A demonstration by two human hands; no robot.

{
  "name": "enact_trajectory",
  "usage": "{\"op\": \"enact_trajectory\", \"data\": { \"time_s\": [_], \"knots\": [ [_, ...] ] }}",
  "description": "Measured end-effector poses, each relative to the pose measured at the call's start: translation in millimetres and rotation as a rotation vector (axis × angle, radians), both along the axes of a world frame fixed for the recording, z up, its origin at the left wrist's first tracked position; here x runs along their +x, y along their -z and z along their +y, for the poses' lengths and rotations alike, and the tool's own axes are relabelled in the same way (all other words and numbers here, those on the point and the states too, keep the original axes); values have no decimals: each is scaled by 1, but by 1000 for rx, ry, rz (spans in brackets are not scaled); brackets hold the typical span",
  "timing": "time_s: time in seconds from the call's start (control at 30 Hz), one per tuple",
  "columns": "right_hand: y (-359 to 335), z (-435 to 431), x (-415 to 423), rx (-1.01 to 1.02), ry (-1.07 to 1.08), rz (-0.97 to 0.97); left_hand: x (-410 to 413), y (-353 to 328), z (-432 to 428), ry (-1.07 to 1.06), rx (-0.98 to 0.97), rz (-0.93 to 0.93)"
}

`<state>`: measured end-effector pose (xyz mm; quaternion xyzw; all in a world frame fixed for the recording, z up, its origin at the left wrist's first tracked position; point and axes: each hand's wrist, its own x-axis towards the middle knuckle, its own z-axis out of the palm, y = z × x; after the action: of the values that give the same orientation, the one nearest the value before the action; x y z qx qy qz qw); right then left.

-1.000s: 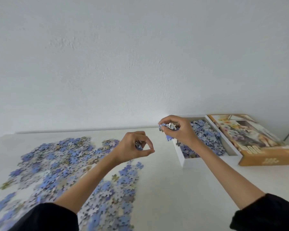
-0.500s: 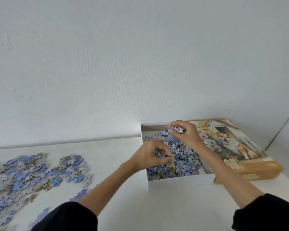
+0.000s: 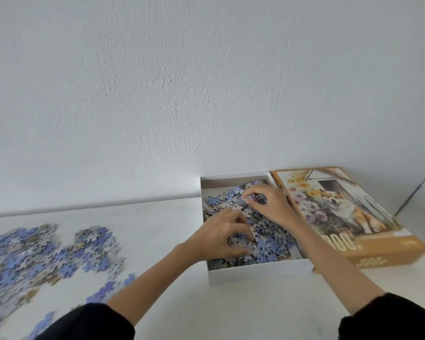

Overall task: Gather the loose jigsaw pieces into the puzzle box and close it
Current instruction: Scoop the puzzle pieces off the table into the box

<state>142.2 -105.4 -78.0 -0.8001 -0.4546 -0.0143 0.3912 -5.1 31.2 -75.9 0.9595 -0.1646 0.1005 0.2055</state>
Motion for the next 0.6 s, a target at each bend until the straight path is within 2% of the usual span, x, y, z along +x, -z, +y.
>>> {"op": "enact_trajectory", "data": {
  "time_s": [0.1, 0.27, 0.43, 0.6],
  "knots": [
    [8, 0, 5, -105, 18, -124, 3, -3, 1, -2, 105, 39],
    [3, -3, -1, 4, 24, -185, 1, -7, -4, -112, 67, -92],
    [7, 0, -2, -96, -5, -241, -10, -6, 2, -137, 36, -36],
    [1, -1, -2, -23, 44, -143, -21, -16, 6, -75, -44, -77]
  ]
}}
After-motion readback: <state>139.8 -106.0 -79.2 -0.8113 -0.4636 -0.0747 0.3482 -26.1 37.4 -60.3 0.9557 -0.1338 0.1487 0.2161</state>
